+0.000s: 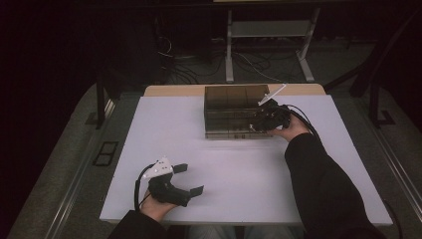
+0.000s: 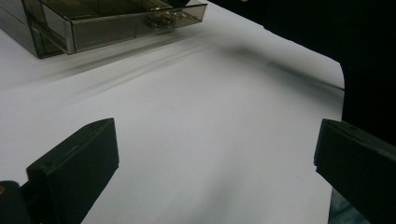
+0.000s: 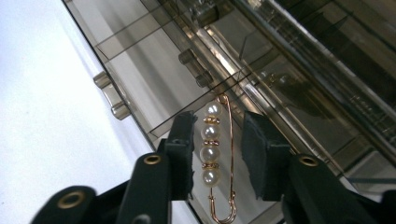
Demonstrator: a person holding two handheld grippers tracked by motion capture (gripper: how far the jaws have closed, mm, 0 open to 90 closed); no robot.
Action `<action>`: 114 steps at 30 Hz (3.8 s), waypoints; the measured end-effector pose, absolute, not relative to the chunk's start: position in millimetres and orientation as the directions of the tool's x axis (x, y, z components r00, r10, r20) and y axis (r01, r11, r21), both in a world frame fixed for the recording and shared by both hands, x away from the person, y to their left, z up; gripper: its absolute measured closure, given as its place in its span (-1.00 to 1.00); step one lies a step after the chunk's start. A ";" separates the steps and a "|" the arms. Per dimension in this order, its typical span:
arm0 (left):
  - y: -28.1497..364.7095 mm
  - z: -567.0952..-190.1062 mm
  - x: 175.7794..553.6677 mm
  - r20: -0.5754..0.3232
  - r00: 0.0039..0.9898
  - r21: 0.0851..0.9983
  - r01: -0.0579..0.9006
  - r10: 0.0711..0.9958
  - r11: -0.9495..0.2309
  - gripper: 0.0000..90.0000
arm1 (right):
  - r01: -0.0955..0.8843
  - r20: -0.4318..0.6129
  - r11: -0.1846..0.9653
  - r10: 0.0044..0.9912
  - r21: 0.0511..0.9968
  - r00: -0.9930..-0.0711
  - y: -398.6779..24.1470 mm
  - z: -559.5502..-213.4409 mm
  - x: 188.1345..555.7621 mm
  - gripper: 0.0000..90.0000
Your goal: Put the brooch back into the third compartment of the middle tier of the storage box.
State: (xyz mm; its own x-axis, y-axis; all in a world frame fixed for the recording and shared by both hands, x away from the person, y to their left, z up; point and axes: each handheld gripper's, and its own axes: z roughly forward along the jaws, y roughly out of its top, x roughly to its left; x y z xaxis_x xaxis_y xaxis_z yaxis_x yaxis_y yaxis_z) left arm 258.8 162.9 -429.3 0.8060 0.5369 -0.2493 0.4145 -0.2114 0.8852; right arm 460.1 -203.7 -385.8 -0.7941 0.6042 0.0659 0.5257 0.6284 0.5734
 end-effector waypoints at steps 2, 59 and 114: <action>162.9 -429.2 258.7 -0.249 0.806 0.885 0.414 0.537 -0.212 -1.00 | 0.524 0.062 0.625 0.608 0.579 -0.792 -203.9 -383.4 458.5 0.30; 160.7 -430.0 257.3 -0.268 0.804 0.884 0.425 0.531 -0.196 -1.00 | 0.564 0.155 0.464 0.663 0.683 -0.733 -240.4 -361.5 374.1 -1.00; 162.5 -429.4 257.7 -0.266 0.803 0.885 0.423 0.534 -0.195 -1.00 | 0.571 0.230 0.266 0.724 0.777 -0.650 -296.2 -418.5 263.6 -0.99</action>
State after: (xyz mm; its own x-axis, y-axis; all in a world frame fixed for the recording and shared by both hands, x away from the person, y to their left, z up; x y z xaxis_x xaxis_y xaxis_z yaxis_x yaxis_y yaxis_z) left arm 257.7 162.5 -429.4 0.8028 0.5336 -0.2661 0.4231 -0.1953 0.8848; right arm 263.6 -296.2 -418.5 -0.6502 0.7242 0.2298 0.5706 0.2658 0.7770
